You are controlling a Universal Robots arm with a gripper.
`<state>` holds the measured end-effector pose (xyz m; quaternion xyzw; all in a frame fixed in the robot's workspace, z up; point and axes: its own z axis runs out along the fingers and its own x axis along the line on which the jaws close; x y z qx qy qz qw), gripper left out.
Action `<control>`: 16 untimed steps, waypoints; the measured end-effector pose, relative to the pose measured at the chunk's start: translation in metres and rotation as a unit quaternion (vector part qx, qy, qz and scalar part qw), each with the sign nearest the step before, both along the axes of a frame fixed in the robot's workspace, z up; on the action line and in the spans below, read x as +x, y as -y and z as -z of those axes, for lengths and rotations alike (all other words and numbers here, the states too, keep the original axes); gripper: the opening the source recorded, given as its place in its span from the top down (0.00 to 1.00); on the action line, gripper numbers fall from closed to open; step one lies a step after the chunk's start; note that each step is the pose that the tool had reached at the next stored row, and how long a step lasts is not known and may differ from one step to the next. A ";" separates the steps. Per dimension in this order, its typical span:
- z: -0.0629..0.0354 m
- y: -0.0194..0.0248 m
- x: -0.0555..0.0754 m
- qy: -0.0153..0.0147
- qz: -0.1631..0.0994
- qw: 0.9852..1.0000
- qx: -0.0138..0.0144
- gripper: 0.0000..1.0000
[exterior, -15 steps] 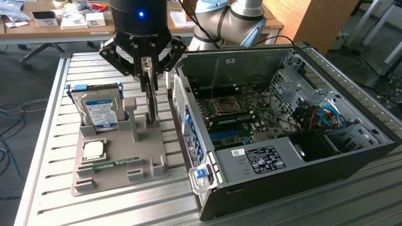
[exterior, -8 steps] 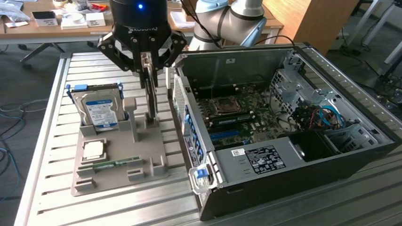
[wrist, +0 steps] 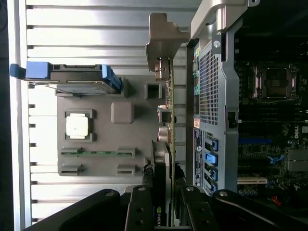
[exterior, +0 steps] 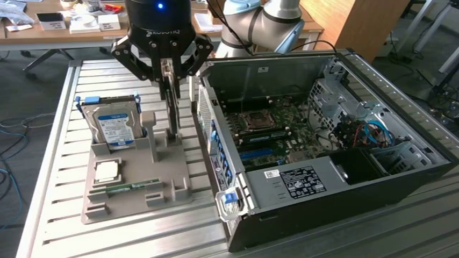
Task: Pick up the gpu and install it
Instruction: 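Pick up the gpu and move the gpu toward the slot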
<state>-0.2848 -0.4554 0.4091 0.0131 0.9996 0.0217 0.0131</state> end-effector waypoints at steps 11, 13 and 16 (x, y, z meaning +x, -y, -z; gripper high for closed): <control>-0.0007 0.0000 0.002 0.000 0.000 1.000 0.000 0.73; -0.0006 0.0000 0.004 0.000 0.000 1.000 0.000 0.73; -0.0006 0.0000 0.007 0.000 0.000 1.000 0.000 0.73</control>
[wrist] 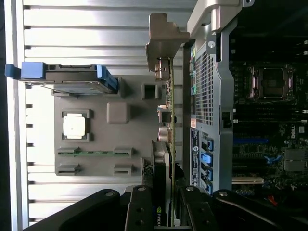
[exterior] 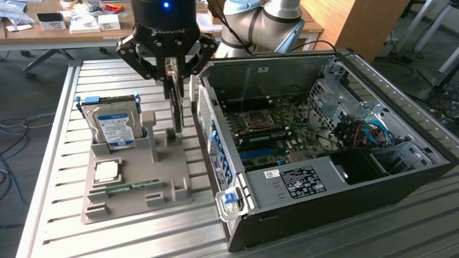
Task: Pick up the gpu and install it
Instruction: 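Pick up the gpu and move the gpu toward the slot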
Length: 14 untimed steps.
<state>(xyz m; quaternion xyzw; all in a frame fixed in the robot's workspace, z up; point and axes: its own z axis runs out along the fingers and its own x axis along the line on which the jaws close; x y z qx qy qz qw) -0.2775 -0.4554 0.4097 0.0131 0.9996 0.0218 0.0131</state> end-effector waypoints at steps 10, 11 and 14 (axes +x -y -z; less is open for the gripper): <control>0.0000 -0.0002 0.018 0.000 0.000 1.000 0.000 0.73; 0.0000 -0.0002 0.020 0.000 0.000 1.000 0.000 0.73; 0.0000 -0.0003 0.027 0.000 0.000 1.000 0.000 0.73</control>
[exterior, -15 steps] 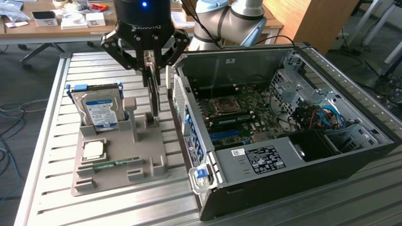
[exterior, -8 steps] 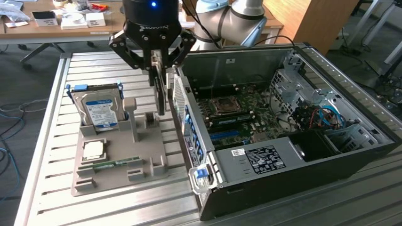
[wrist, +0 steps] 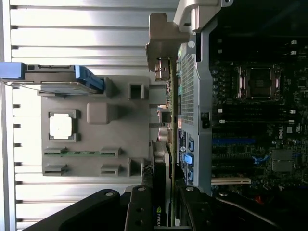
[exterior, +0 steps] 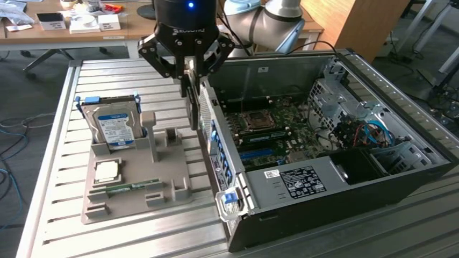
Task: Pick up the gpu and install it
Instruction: 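Pick up the gpu and move the gpu toward the slot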
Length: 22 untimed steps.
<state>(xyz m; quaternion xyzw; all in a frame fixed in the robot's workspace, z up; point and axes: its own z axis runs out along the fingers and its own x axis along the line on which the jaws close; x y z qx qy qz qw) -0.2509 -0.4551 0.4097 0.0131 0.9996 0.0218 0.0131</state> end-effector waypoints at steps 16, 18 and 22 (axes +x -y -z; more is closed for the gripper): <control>0.0000 -0.0002 0.035 0.000 0.000 1.000 0.000 0.73; 0.0001 -0.0003 0.041 0.000 0.000 1.000 0.000 0.73; 0.0000 -0.0004 0.051 0.000 0.000 1.000 0.000 0.73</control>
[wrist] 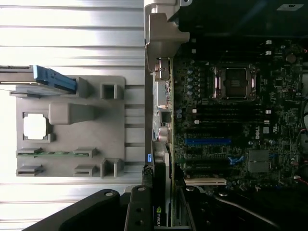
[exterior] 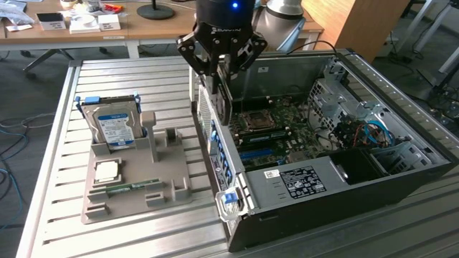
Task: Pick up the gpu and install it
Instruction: 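Pick up the gpu and move the gpu toward the slot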
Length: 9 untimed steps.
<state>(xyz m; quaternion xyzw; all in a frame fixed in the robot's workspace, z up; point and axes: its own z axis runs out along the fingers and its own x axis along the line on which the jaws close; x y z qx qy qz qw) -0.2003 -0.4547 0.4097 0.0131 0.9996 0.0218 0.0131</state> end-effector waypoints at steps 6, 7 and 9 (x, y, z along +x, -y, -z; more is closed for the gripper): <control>0.0000 -0.0003 0.016 0.000 0.000 1.000 0.000 0.73; 0.0000 -0.0003 0.018 0.000 0.000 1.000 0.000 0.73; 0.0001 -0.0005 0.023 0.000 0.000 1.000 0.000 0.73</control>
